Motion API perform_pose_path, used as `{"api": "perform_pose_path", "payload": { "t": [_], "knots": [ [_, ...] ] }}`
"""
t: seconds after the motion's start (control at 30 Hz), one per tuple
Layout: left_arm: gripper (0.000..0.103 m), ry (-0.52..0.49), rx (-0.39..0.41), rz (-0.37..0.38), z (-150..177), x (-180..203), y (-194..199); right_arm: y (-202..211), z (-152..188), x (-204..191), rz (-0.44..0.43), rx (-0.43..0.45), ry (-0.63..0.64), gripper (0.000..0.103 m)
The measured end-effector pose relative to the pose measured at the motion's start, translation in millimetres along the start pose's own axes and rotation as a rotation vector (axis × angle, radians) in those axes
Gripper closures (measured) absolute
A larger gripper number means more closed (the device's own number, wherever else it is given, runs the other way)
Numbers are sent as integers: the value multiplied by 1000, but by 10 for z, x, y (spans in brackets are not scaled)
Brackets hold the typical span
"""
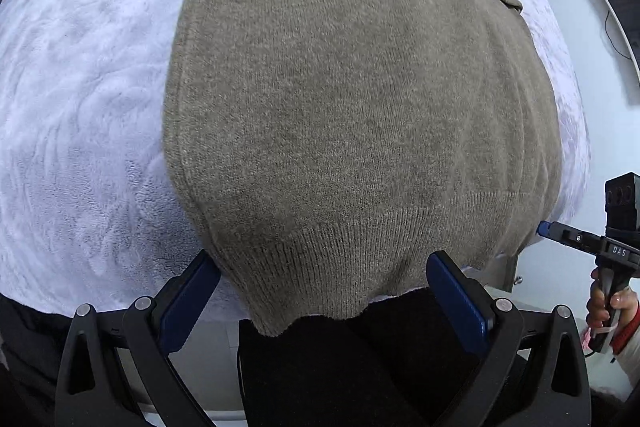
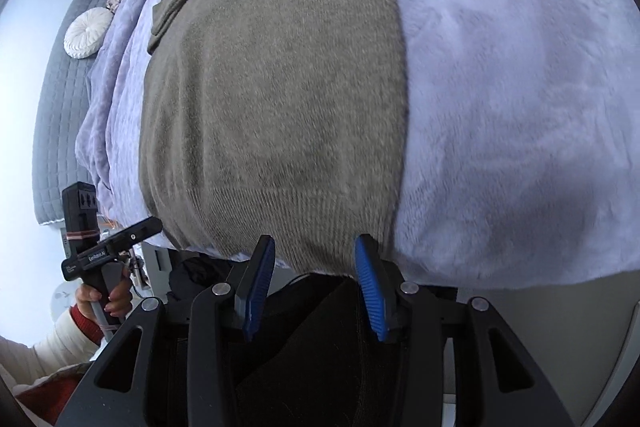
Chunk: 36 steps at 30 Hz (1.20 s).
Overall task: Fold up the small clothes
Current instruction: 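Grasp the hem with the left gripper while the right gripper grasps the hem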
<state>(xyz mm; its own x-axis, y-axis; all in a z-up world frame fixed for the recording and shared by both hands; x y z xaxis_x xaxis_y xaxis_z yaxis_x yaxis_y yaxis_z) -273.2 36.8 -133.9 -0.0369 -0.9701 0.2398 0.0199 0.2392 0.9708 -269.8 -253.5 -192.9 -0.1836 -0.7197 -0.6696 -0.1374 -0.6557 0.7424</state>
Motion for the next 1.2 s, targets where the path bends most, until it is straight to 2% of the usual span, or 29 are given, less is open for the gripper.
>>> {"api": "perform_pose_path", "payload": {
  "t": [0.2, 0.33, 0.4, 0.43, 0.47, 0.5, 0.53, 0.57, 0.73, 0.87, 1.03, 1.2],
  "knots": [
    [0, 27, 6, 45, -17, -151, 0, 16, 70, 185, 53, 21, -27, 57],
    [2, 23, 2, 41, -37, -140, -17, -61, -10, 223, -35, 53, -56, 55],
    [17, 20, -1, 7, -53, -125, -26, -140, -28, 217, -74, 42, -82, 55],
    [31, 17, -5, -19, -103, -66, -66, -173, -28, 216, -96, 31, -101, 56],
    [50, 9, -7, -27, -126, -47, -66, -201, -17, 216, -119, 18, -126, 61],
    [61, 0, -7, -5, -128, -56, -32, -213, -6, 211, -146, 14, -148, 83],
    [87, 1, -11, 44, -128, -71, 9, -209, 4, 206, -172, 18, -164, 93],
    [92, 15, -21, 108, -138, -82, 52, -190, 11, 189, -215, 29, -182, 93],
    [92, 69, 8, 251, -269, -113, 324, 2, -88, -28, -428, 85, -213, 93],
    [92, 122, 77, 345, -533, -97, 588, 170, -331, -254, -559, 126, -192, 93],
    [92, 147, 178, 394, -1000, -78, 914, 350, -809, -509, -711, 208, -196, 93],
    [92, 132, 300, 395, -1662, -62, 1236, 540, -1379, -779, -785, 262, -138, 93]
  ]
}}
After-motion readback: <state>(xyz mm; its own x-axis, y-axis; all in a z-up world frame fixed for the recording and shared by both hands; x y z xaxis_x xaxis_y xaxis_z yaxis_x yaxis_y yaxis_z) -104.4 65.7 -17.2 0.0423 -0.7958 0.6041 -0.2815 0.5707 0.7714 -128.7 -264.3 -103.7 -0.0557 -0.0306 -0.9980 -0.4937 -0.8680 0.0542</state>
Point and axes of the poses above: each gripper's, at about its wrist camera, not at the fingertips, and y roughly against the way its jaws point, x to its right, z to its underside, the point moved 4 cm from there along -y, roughly the way its jaws point, and after that the axes turned 6 degrees about -z, right-handed, at the moved point
